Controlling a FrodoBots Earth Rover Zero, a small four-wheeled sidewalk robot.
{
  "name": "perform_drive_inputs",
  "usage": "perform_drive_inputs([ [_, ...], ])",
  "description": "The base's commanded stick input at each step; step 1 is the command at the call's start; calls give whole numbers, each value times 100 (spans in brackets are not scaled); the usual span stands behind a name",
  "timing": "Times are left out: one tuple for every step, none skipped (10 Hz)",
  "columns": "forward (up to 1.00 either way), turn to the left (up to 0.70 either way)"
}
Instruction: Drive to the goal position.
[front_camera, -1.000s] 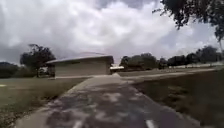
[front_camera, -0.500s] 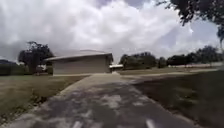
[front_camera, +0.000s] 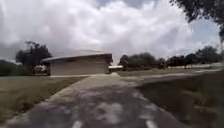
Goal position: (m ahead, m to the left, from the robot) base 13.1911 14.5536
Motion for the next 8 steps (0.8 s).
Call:
perform_drive_inputs([
  [85, 0],
  [85, 0],
  [85, 0],
  [85, 0],
  [85, 0],
  [85, 0],
  [85, 0],
  [85, 0],
])
